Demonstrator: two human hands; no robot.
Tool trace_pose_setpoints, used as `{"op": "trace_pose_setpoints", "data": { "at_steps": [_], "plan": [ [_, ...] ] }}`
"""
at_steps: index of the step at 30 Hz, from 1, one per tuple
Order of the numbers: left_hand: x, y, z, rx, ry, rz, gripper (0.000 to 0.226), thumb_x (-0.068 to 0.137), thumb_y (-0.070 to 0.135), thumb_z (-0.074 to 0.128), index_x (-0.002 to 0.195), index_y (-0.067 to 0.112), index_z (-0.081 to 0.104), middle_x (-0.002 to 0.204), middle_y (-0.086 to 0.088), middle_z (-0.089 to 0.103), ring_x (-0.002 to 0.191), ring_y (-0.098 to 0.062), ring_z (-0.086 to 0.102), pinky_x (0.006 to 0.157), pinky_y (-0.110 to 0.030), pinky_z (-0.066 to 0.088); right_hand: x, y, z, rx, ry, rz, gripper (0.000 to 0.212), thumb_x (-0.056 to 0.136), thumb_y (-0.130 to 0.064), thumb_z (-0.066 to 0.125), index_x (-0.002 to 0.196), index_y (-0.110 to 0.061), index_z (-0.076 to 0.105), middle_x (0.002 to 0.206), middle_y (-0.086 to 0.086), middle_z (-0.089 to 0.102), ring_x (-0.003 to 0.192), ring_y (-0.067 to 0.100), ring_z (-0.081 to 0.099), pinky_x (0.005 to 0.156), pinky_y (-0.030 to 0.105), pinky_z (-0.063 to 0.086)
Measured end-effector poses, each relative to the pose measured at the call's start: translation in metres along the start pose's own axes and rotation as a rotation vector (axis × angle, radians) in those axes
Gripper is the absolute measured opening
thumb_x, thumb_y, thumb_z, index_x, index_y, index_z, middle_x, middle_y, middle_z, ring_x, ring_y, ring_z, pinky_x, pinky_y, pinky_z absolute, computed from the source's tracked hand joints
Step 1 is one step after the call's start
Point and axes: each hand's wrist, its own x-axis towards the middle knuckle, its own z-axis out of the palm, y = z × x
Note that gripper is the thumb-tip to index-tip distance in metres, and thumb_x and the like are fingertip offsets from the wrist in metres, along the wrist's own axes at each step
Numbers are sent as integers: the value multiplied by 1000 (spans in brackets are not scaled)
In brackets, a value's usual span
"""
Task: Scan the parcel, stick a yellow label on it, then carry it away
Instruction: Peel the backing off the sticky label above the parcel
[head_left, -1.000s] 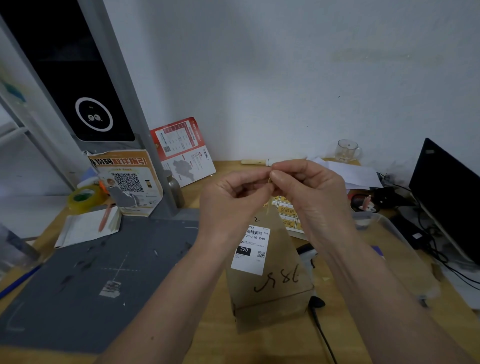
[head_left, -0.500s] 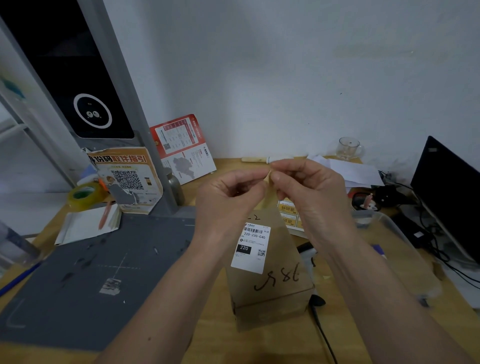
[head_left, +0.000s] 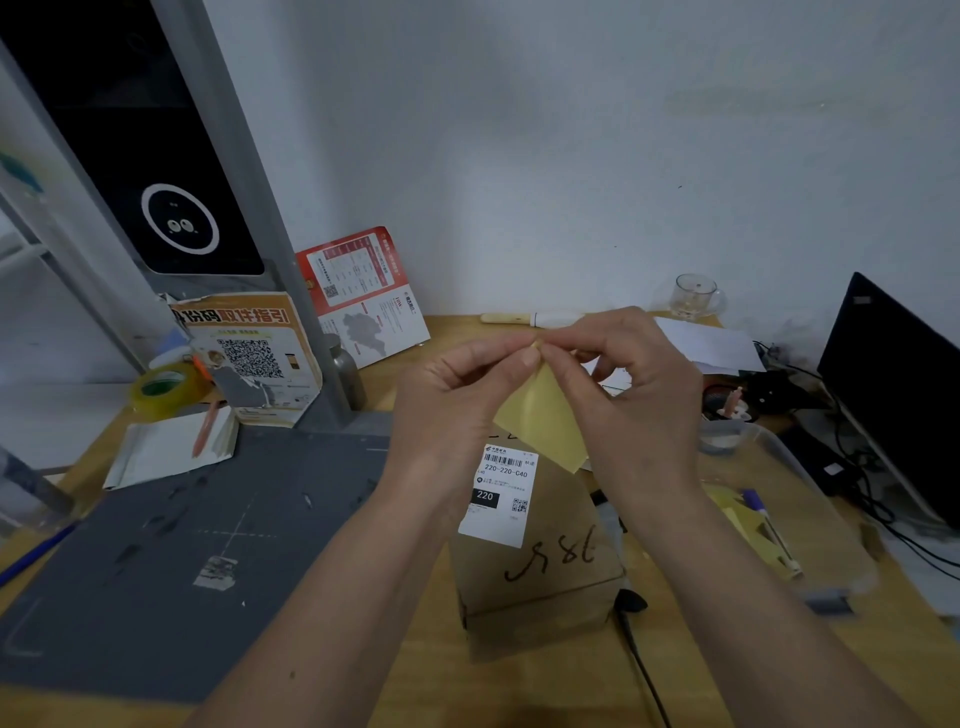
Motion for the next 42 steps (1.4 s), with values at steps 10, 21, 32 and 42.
{"op": "trace_pose_setpoints", "data": {
  "at_steps": [10,21,32,42],
  "plan": [
    [0,-2,1,-94,1,-56,21,60,23,76,81,19,79,87,-3,77,96,-24,68,102,-49,46,-1,6,2,-135,34,-150,3,81,-11,69,82,-13,70,83,-3,61,75,6,51,69,6,38],
    [1,-5,1,-140,18,-87,14,65,15,76,78,17,79,86,-4,77,94,-23,67,102,-48,47,-4,11,2,-74,29,-198,4,82,-8,68,83,-10,71,84,1,69,81,7,56,68,23,49],
    [3,-7,0,-50,-22,2,22,75,1,72,80,22,77,83,2,76,88,-16,67,87,-33,53,-3,3,-2,94,-58,58,24,81,-11,70,88,-34,65,79,-17,63,76,-2,58,70,7,44],
    [1,-18,0,110,101,84,13,82,8,70,78,20,73,80,-5,76,72,-15,68,69,-26,58,0,7,-4,105,-74,240,15,84,-14,66,82,-28,62,79,-15,62,76,2,58,66,15,48]
  ]
}}
